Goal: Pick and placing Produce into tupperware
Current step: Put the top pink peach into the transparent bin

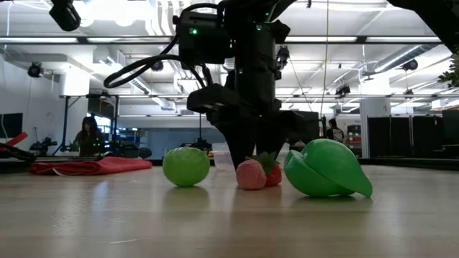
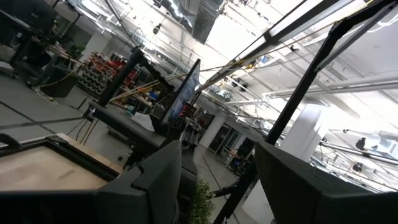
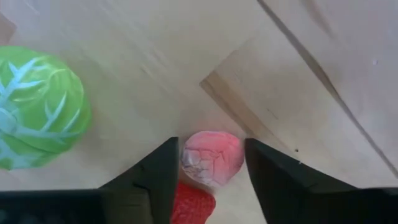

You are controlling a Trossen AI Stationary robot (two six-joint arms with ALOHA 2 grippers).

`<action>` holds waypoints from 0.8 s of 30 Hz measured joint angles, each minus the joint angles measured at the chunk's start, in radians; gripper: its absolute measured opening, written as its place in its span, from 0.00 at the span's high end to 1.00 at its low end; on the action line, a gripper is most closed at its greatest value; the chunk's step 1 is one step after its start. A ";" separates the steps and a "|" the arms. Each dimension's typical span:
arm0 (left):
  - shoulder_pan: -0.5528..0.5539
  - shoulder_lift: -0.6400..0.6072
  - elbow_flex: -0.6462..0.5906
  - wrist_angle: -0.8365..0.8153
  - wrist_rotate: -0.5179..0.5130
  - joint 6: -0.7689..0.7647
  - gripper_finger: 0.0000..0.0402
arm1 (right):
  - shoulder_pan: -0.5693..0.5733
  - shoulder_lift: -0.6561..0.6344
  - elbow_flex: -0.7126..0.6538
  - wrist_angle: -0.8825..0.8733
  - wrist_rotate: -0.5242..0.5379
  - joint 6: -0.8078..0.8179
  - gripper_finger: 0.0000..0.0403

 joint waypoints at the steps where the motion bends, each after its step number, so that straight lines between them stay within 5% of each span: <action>1: 0.000 0.000 0.000 0.000 0.000 0.000 0.52 | 0.000 0.000 0.000 0.000 0.006 0.000 0.58; 10: 0.000 0.000 0.000 0.000 -0.001 0.000 0.52 | -0.011 0.000 0.040 -0.053 0.013 -0.055 0.74; 16: 0.000 0.000 0.000 0.000 -0.001 0.002 0.52 | -0.022 0.001 0.120 -0.160 0.025 -0.122 0.76; 24: 0.000 0.000 0.000 0.000 -0.001 0.002 0.52 | -0.150 -0.028 0.331 -0.252 0.183 -0.219 0.75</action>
